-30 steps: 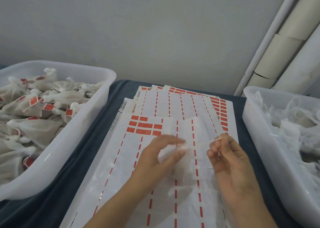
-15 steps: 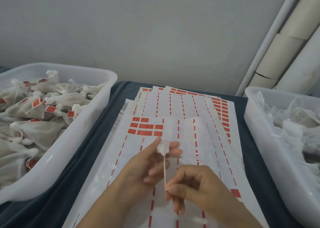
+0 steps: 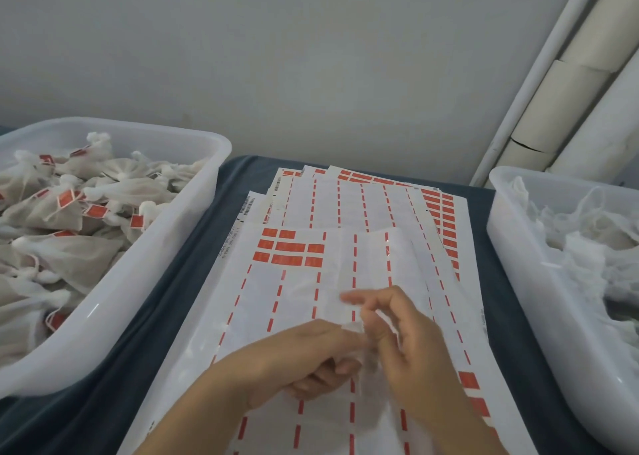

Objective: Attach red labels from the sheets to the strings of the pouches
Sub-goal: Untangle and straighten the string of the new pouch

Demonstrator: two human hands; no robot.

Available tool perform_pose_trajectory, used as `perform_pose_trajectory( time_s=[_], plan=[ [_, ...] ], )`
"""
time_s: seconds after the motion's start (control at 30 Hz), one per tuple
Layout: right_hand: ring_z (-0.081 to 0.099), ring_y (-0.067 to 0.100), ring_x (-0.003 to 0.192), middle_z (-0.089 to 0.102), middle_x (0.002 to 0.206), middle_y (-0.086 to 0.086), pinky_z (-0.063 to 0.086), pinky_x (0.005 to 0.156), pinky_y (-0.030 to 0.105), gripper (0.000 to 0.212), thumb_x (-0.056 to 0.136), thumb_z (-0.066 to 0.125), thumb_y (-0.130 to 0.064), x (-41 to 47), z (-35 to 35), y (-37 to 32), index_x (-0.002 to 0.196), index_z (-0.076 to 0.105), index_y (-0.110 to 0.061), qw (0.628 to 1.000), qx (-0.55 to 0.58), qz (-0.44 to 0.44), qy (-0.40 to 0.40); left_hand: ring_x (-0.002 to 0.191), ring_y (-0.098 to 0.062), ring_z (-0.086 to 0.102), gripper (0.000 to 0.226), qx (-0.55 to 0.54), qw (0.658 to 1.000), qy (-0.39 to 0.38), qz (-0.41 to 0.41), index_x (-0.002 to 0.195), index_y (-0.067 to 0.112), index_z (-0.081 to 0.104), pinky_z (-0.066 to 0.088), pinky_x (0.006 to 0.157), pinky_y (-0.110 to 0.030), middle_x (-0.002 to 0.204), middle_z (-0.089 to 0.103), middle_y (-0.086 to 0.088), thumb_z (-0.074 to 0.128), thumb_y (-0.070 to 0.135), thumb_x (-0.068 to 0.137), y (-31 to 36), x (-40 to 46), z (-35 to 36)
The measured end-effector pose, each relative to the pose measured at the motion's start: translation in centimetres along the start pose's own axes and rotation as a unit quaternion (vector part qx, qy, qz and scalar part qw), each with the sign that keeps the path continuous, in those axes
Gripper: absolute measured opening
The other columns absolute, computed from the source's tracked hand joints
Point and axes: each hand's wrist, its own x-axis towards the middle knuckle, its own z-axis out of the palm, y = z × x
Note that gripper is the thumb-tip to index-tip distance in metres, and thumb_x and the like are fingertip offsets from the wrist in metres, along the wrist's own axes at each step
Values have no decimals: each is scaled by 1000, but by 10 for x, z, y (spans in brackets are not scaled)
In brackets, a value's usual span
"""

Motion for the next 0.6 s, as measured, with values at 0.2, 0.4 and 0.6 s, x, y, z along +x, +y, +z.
perform_pose_trajectory(
  time_s=[0.2, 0.4, 0.6],
  plan=[
    [59, -6, 82, 61, 75, -17, 44, 66, 4, 12, 83, 40, -39, 0, 6, 2, 82, 48, -30, 996, -1, 59, 62, 49, -6, 40, 21, 17, 999, 1, 44, 79, 21, 57, 34, 49, -15, 58, 46, 7, 58, 39, 88, -6, 0, 0],
    [58, -6, 85, 64, 79, -22, 45, 70, 4, 2, 81, 53, -36, 3, -1, 7, 79, 54, -35, 992, 13, 88, 86, 57, -12, 48, 37, -7, 985, 96, 145, 96, 11, 62, 42, 56, -17, 65, 58, 4, 61, 43, 79, -14, 6, 4],
    [65, 15, 69, 59, 90, -20, 54, 64, 19, 31, 70, 63, -38, 7, -8, 4, 98, 57, -30, 980, 124, 148, 55, 54, -9, 47, 34, 5, 979, 104, 176, 97, 15, 64, 43, 57, -18, 66, 56, 1, 58, 44, 80, -18, 6, 7]
  ],
)
